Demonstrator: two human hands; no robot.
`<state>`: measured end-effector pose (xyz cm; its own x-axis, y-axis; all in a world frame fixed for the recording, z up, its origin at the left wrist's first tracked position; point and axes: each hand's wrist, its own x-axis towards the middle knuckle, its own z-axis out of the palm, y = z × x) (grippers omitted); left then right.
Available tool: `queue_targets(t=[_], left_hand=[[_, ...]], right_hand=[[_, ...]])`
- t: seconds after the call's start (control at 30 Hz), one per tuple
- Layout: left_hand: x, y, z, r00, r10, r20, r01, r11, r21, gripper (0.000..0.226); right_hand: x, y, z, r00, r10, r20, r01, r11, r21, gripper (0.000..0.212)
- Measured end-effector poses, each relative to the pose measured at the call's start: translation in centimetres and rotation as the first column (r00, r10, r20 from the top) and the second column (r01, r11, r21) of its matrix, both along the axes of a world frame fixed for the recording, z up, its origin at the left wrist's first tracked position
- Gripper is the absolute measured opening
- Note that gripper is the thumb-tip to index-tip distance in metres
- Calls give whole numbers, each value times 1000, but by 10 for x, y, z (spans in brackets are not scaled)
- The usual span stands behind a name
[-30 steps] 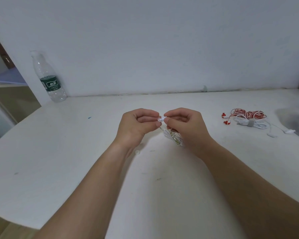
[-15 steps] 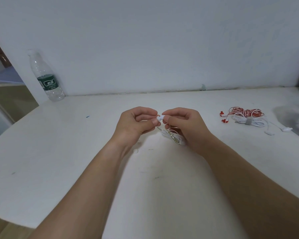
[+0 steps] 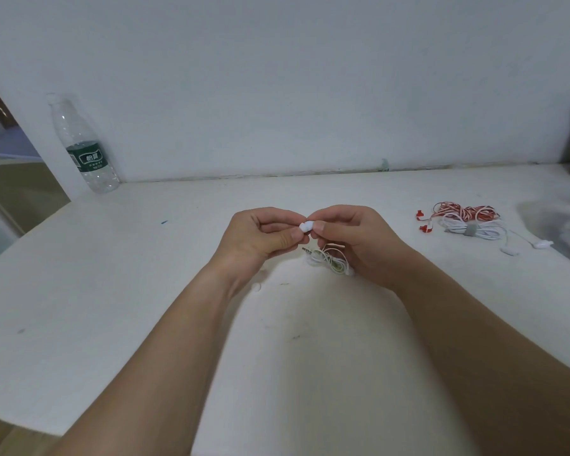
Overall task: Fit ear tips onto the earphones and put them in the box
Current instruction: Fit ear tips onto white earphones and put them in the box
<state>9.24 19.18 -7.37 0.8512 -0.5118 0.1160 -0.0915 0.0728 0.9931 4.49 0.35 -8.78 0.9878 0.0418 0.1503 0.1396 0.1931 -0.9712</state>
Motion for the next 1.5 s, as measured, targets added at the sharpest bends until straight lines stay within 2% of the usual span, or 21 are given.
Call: queue_targets(t=[0.47,0.63,0.7,0.8,0.87,1.1,1.2,1.3,1.4,1.5], left_hand=[[3,1,-2,1000,1,0,-1,1000,12,20],[2,1,-1,1000,-18,-3,18,1000,1,20],[1,1,-1,999,10,38,-12,999,49,18],[5,2,-4,973,85,216,-123,977,172,11],[7,2,-8,950,73,305,-149,960,236,11],[-2,-11,-14,931,-9,365,-134,922,364,33],[-5,-12,-13,911,98,399,-249,904,347,27],[-8,-12,-10,901,150,408,-295,901,318,16],[-16,-17,-12,933,61,354,-211,889,405,22],[-22,-24,-13,933,96,348,-240,885,400,24]], right_hand=[[1,-5,0,997,7,81,2,995,-102,12],[0,-4,1,997,-5,73,11,996,-84,13],[1,-6,1,998,-28,50,32,996,-80,12],[2,-8,1,997,-72,9,73,997,-39,12],[2,-8,0,997,-80,-8,80,997,-18,12],[1,-2,4,998,-36,-59,44,988,145,13],[2,2,7,994,-53,-96,77,961,266,13],[5,5,8,984,-117,-135,165,879,448,12],[8,7,6,971,-165,-171,232,808,542,7],[9,13,7,964,-169,-207,264,721,641,9]])
